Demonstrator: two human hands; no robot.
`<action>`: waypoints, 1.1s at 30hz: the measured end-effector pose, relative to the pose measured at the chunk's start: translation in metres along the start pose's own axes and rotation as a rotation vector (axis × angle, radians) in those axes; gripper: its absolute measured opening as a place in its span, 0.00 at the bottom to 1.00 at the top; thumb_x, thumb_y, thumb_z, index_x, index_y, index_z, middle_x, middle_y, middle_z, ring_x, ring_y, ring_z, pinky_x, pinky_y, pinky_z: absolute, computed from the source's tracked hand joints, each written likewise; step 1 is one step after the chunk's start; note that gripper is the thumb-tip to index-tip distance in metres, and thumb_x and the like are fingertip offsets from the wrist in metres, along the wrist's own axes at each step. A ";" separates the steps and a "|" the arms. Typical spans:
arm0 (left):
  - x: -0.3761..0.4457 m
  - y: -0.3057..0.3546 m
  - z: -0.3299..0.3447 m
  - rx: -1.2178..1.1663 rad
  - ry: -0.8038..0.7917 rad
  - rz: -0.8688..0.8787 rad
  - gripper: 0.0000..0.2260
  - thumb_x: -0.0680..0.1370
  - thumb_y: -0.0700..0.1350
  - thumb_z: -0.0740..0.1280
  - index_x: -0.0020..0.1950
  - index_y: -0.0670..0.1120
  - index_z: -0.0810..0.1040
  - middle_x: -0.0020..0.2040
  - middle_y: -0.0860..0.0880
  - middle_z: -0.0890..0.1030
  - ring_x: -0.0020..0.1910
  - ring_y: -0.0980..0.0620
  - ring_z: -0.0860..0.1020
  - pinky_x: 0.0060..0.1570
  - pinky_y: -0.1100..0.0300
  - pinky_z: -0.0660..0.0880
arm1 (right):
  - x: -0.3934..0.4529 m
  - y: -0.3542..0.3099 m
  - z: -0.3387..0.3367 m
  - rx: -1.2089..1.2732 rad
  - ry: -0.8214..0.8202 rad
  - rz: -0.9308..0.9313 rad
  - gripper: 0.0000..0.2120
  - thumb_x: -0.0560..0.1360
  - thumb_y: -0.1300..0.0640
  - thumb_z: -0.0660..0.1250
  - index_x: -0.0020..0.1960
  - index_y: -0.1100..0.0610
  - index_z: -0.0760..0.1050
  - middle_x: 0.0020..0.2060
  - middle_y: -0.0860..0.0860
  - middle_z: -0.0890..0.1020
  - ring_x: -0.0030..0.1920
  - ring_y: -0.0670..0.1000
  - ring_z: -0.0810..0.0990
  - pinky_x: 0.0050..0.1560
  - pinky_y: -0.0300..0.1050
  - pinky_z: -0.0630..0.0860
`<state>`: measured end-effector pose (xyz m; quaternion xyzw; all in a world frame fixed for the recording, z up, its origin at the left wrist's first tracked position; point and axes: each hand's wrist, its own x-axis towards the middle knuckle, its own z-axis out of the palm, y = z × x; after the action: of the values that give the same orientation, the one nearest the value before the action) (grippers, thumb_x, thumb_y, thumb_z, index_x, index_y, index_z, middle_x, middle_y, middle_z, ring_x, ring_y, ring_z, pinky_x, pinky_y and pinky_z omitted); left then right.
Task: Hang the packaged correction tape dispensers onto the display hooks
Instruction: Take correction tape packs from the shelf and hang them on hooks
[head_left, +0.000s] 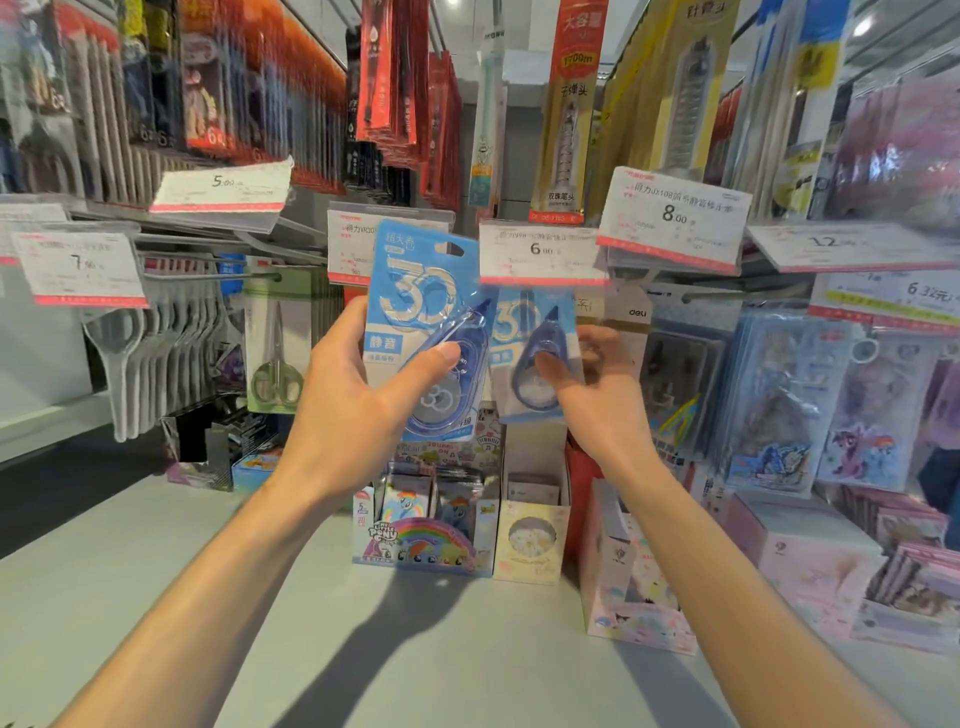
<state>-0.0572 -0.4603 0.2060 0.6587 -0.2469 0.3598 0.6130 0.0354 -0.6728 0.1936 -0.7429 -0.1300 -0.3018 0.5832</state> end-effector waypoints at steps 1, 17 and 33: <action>0.000 -0.001 0.000 0.008 -0.001 -0.008 0.16 0.75 0.47 0.74 0.62 0.53 0.77 0.54 0.59 0.87 0.53 0.58 0.85 0.50 0.65 0.80 | 0.002 0.004 0.005 0.017 0.003 0.001 0.16 0.78 0.53 0.74 0.63 0.51 0.73 0.43 0.44 0.80 0.40 0.38 0.80 0.44 0.40 0.75; -0.007 -0.016 0.019 -0.017 0.017 -0.068 0.15 0.77 0.41 0.75 0.56 0.56 0.75 0.50 0.62 0.87 0.47 0.60 0.86 0.43 0.68 0.79 | -0.027 -0.014 -0.027 -0.337 -0.060 -0.039 0.14 0.80 0.44 0.66 0.63 0.48 0.78 0.49 0.40 0.83 0.49 0.40 0.82 0.52 0.40 0.78; -0.004 -0.022 0.044 0.021 -0.042 -0.128 0.12 0.80 0.47 0.72 0.63 0.51 0.79 0.53 0.55 0.85 0.55 0.59 0.82 0.55 0.66 0.77 | -0.059 -0.011 -0.057 0.283 -0.197 0.116 0.08 0.80 0.58 0.71 0.58 0.58 0.78 0.49 0.50 0.90 0.49 0.49 0.89 0.46 0.40 0.84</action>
<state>-0.0355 -0.5014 0.1896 0.6868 -0.2130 0.3085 0.6227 -0.0345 -0.7141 0.1749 -0.6855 -0.1847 -0.1723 0.6828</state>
